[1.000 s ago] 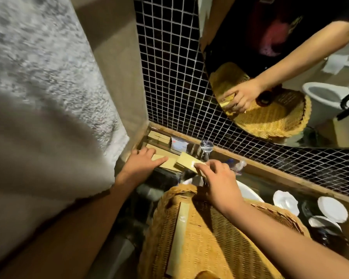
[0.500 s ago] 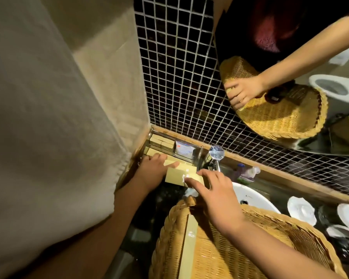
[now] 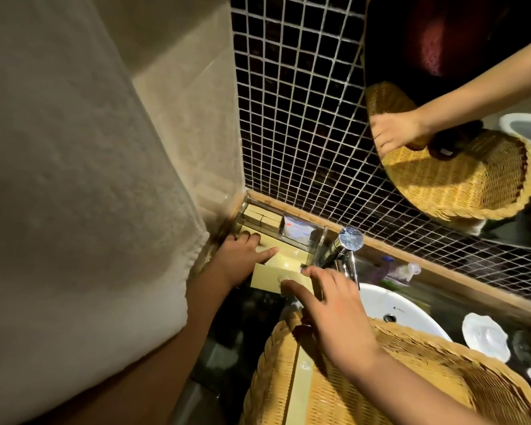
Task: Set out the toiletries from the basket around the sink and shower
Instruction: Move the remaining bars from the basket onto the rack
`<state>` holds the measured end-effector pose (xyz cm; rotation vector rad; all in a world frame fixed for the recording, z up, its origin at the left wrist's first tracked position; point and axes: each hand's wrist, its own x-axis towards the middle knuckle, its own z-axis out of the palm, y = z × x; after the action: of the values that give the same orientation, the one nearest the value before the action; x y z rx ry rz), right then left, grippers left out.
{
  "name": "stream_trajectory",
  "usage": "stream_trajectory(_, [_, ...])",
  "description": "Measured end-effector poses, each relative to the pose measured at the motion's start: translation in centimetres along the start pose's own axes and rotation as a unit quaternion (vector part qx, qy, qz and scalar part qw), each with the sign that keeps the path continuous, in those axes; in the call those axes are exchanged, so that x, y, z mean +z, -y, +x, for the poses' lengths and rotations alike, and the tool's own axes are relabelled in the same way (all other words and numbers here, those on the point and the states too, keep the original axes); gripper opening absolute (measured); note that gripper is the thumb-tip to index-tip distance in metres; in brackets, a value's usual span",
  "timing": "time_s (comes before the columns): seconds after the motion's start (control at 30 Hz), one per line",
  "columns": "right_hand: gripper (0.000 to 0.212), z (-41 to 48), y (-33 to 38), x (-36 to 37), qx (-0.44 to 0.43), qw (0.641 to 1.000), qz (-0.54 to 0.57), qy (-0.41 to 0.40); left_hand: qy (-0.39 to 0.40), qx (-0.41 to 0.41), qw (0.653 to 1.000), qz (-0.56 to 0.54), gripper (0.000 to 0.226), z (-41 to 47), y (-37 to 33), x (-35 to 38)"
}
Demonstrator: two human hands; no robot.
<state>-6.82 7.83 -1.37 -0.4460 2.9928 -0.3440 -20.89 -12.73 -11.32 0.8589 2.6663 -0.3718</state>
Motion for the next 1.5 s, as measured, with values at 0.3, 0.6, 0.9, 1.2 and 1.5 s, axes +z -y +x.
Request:
stream_trajectory(0.3, [0.098,0.6,0.5,0.9,0.011,1.0,-0.015,0.014,0.025,0.002,1.0,-0.006,0.081,0.7,-0.4,1.1])
stream_trajectory(0.6, [0.098,0.4,0.8,1.5,-0.002,1.0,-0.022,-0.001,0.019,0.011,1.0,0.004,0.091,1.0,-0.5,0.9])
stream_trajectory(0.9, [0.098,0.6,0.9,0.9,0.008,1.0,-0.002,0.01,0.026,0.017,0.998,-0.049,0.082,-1.5,-1.9,3.3])
stream_trajectory(1.2, [0.101,1.0,1.1,1.0,0.025,1.0,0.002,0.004,0.036,-0.007,0.996,-0.081,0.084,-1.2,-2.9,2.6])
stream_trajectory(1.5, [0.107,2.1,0.5,0.8,0.096,0.995,0.036,0.006,0.051,-0.043,0.989,-0.13,0.062,-3.0,-3.8,1.4])
